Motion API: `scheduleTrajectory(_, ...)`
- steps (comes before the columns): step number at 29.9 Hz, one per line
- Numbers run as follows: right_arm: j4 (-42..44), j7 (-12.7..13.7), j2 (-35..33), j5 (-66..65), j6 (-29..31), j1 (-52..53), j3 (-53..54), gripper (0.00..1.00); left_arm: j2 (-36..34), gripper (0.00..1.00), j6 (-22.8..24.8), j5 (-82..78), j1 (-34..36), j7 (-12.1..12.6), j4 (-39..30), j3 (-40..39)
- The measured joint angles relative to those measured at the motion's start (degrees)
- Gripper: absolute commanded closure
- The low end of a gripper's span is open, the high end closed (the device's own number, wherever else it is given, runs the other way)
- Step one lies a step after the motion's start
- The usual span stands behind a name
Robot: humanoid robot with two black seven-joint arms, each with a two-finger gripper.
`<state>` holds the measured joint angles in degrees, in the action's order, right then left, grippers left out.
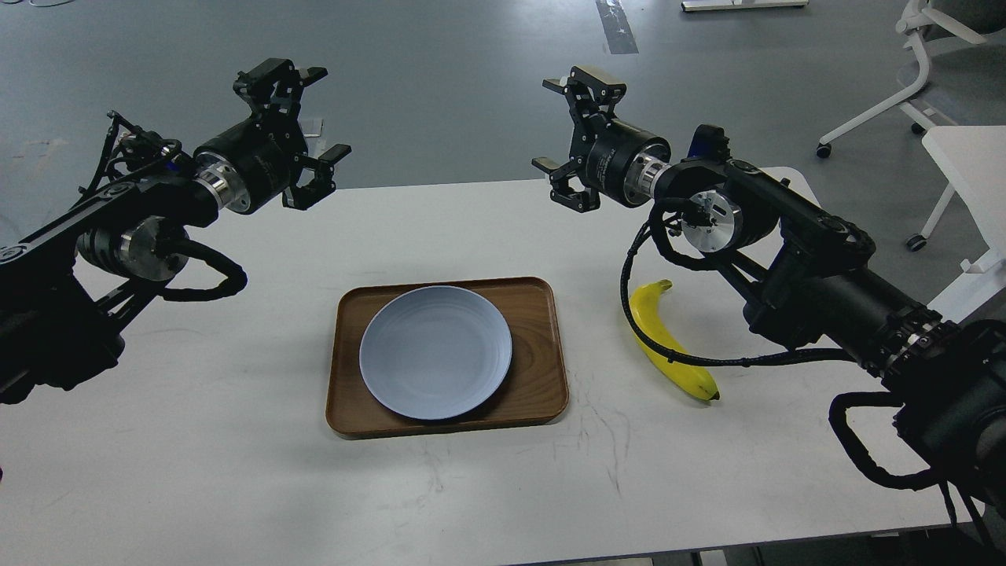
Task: Place banana on plate with both arms
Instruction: 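Release the plate and raise the left gripper away from the tray, then move the right gripper down toward the yellow banana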
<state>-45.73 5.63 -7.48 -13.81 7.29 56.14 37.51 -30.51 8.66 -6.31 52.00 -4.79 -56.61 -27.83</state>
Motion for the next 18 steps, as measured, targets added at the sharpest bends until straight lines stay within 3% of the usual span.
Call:
scheduleTrajectory(6,-0.8,-0.9,-4.5,-7.3,-0.5,0.6,-1.8,0.00,-0.3,0.02,0.0,0.1,0.0,-0.5,0.0,-0.3)
scheduleTrajectory(13,-6.7,-4.3,-14.1,-33.2,-10.5,0.0,-12.2,0.00,-2.0,0.02,0.6,-0.1,-0.3,-0.5,0.0,-0.4)
scheduleTrajectory(18,-11.5,-9.4,-22.4,-43.2,-13.9,-2.0,-21.8,0.00,-2.0,0.02,0.6,-0.7,-0.6,-0.4,0.1,0.2)
